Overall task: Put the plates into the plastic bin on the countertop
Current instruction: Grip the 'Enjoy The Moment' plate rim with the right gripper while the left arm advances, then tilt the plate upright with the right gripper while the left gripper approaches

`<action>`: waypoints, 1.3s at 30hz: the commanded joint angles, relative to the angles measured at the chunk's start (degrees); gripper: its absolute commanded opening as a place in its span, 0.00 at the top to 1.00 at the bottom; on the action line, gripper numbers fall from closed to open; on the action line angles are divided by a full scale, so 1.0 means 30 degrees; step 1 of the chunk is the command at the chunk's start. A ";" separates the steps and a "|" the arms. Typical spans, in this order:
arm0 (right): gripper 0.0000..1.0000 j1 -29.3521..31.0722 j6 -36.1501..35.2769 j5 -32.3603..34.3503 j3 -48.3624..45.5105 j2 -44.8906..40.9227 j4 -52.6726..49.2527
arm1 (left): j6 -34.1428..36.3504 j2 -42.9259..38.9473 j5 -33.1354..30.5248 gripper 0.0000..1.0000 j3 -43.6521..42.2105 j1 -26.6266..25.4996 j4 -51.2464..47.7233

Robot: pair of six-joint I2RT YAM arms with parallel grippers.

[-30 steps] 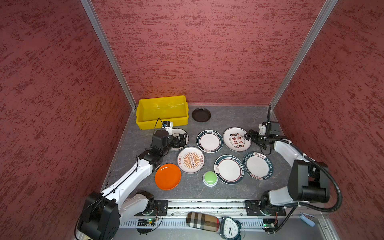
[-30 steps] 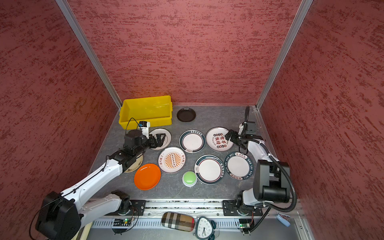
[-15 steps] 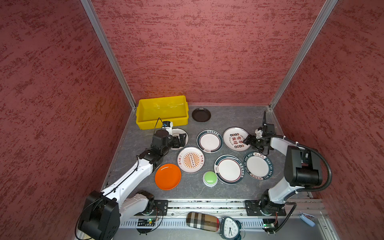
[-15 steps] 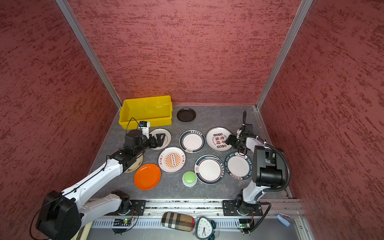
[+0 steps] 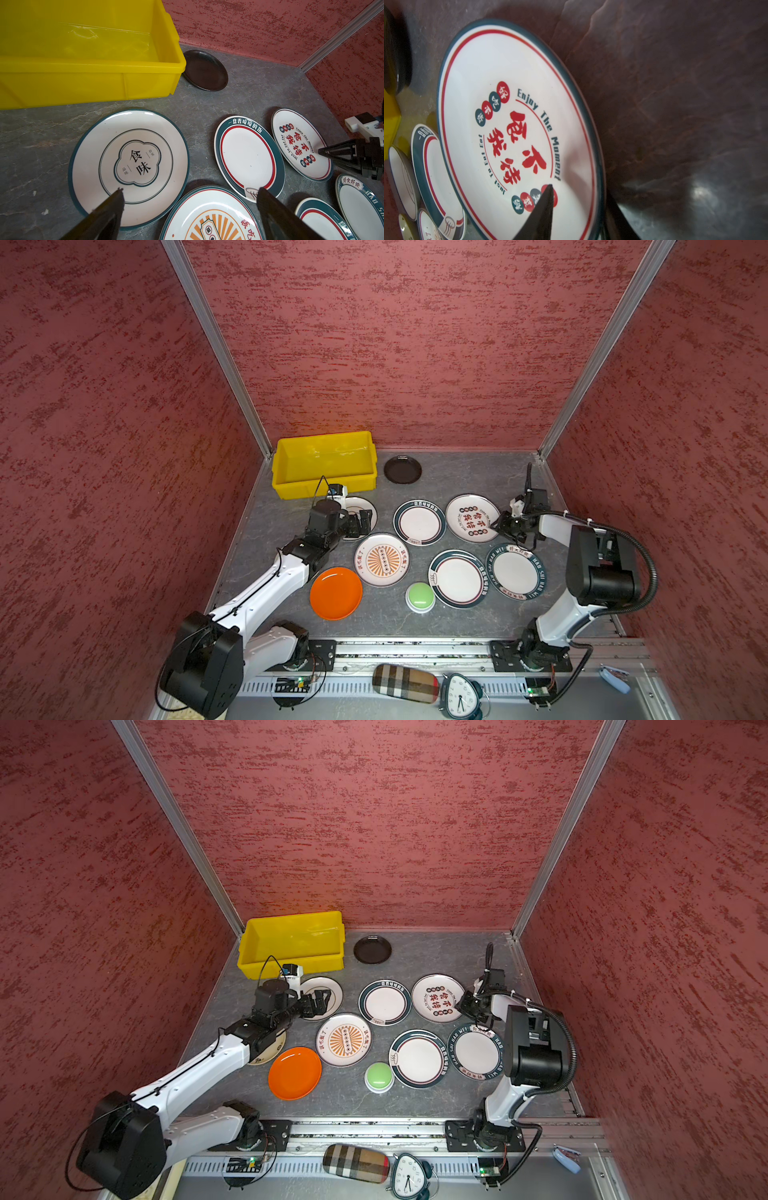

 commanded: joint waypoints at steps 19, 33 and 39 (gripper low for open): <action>1.00 -0.0620 0.2498 0.1959 -0.0279 -0.1407 0.2334 | 0.0347 0.0586 -0.0141 0.00 0.0258 -0.0248 0.0322; 1.00 -0.0632 0.5274 -0.0759 -0.0964 -0.4873 0.2711 | 0.0319 0.0387 0.0249 0.01 0.0175 -0.0434 0.0546; 1.00 -0.0621 0.7069 -0.2096 -0.2349 -0.7752 0.4129 | -0.0261 0.0349 0.1243 0.01 -0.0061 -0.0873 0.1424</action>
